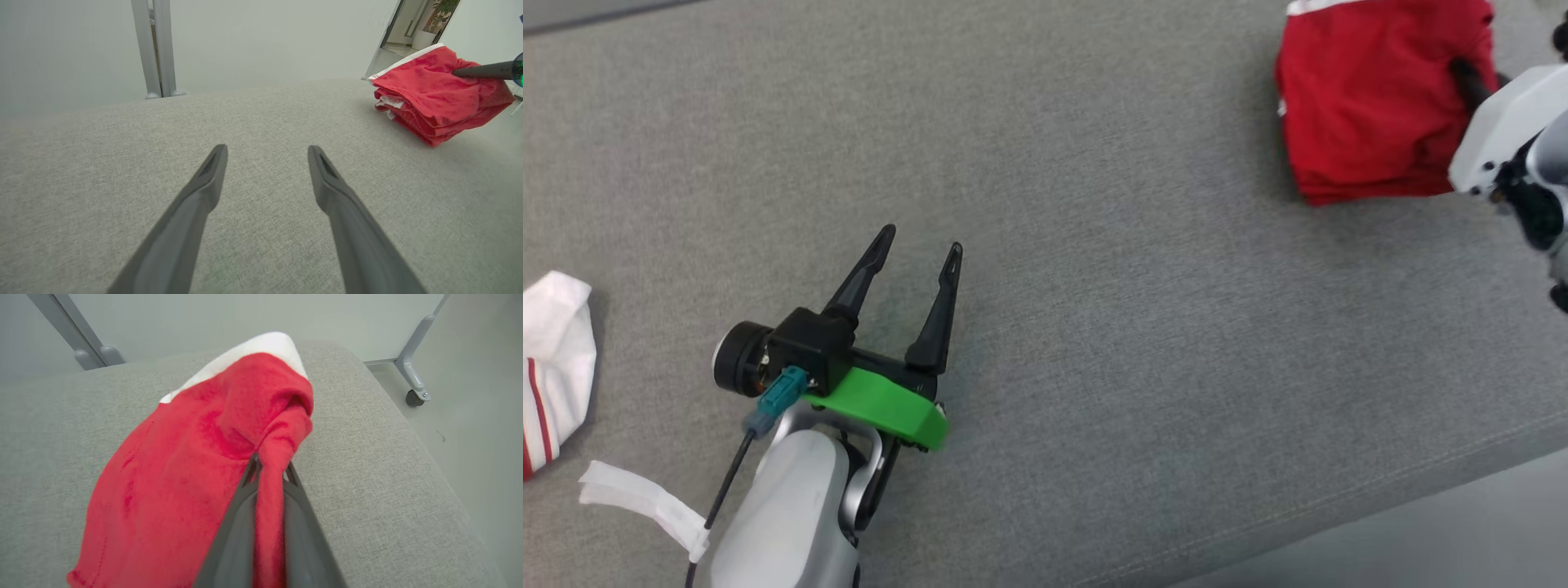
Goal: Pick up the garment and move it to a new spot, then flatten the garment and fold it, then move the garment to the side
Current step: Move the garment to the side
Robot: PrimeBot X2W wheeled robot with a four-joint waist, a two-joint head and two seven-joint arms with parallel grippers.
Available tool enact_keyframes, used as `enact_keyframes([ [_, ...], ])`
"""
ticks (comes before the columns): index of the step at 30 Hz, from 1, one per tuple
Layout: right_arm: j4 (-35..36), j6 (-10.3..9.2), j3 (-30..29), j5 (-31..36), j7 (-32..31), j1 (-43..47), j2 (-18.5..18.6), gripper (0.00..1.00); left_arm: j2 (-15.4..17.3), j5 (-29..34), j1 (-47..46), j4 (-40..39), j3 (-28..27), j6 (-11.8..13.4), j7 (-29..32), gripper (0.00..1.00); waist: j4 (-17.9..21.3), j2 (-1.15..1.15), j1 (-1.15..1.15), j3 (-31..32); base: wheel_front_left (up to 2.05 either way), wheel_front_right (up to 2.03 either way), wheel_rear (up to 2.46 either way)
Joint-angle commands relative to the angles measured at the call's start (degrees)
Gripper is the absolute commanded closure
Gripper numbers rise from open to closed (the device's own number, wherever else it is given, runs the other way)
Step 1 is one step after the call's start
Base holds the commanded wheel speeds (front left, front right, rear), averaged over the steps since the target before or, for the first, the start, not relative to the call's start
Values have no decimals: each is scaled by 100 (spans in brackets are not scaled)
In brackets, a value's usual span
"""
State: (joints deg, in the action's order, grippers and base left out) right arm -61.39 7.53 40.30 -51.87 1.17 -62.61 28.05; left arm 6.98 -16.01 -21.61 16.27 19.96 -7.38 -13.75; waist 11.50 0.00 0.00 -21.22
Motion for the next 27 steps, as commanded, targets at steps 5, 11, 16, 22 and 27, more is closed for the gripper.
enact_keyframes([
  [5,-289,-9,274,323,-129,-552,645,100,72,42,-228,-71,-19,-4,-41,0,-738,0,0,-1099,0,0,0],
  [11,-813,-9,422,666,-12,-971,987,100,62,1,-268,-62,-43,33,-74,0,-859,0,0,-1224,0,0,0],
  [16,-1098,-9,409,873,178,-1159,972,0,86,-20,-281,-16,-73,53,-80,0,-889,0,0,-1258,0,0,0],
  [22,-1250,-9,191,1181,686,-1096,1030,0,58,-72,-166,90,-90,59,-120,0,-860,0,0,-936,0,0,0],
  [27,-1250,-9,-200,1541,840,-768,1189,0,-18,-153,13,164,-135,56,-140,0,-831,0,0,-352,0,0,0],
])
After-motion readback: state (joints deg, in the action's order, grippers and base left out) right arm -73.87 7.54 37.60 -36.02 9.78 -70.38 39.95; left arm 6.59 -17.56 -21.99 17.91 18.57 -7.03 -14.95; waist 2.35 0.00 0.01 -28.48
